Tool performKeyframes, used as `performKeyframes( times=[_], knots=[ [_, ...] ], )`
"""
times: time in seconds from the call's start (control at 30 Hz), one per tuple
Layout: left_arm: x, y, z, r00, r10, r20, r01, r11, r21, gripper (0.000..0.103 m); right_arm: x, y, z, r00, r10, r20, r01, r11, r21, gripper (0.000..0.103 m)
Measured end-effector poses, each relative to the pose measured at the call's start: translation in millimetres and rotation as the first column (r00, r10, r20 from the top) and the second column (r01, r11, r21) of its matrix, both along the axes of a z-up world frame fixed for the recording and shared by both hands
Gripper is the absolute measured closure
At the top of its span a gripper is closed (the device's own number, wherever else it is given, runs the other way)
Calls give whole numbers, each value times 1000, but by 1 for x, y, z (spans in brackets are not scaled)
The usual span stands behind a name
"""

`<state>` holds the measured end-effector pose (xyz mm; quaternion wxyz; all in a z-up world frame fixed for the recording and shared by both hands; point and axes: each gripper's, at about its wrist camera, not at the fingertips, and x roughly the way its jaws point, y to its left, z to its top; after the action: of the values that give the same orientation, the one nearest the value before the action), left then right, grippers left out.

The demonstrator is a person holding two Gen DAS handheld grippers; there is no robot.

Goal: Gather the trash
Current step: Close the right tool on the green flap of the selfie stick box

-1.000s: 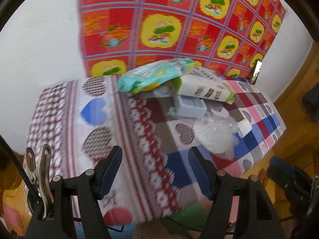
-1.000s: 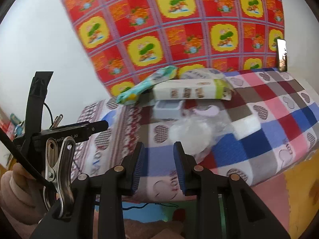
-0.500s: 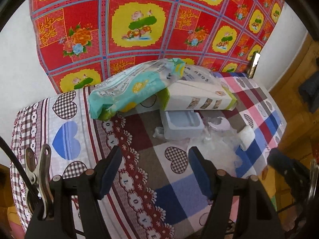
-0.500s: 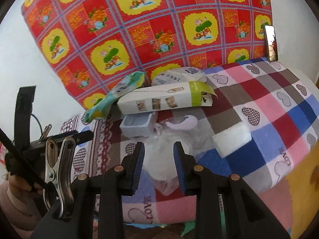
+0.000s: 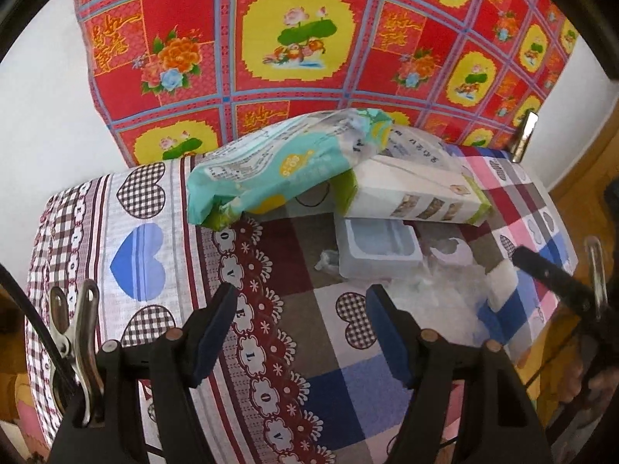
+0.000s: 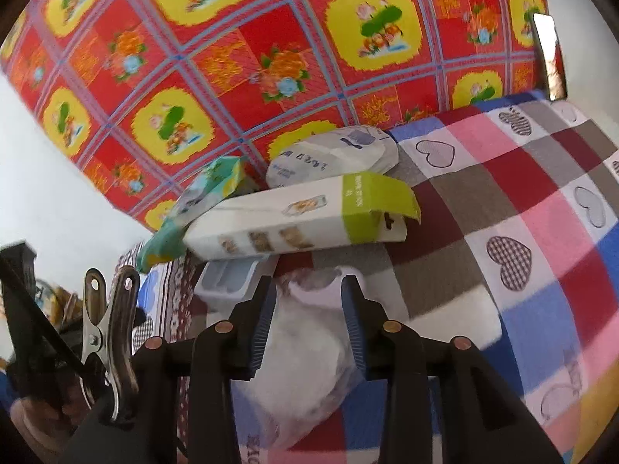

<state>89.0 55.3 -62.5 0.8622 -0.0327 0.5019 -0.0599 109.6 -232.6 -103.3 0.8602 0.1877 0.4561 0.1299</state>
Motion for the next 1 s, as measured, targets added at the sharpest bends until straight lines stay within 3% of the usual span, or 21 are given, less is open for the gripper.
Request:
performKeyframes(
  times=[0.23,0.57,1.0],
  knots=[
    [2,-8,-2,996,82,-22,-82,997,17,30,39,-20,-20,999,-8,-44,13,991,132,44],
    [-2,-11,-1,984,178,-29,-177,984,34,30,68,-27,-41,997,3,-76,11,983,183,43],
    [-10,-14,0,973,231,-30,-229,972,52,30,94,-36,-54,993,-2,-122,36,960,278,44]
  ],
)
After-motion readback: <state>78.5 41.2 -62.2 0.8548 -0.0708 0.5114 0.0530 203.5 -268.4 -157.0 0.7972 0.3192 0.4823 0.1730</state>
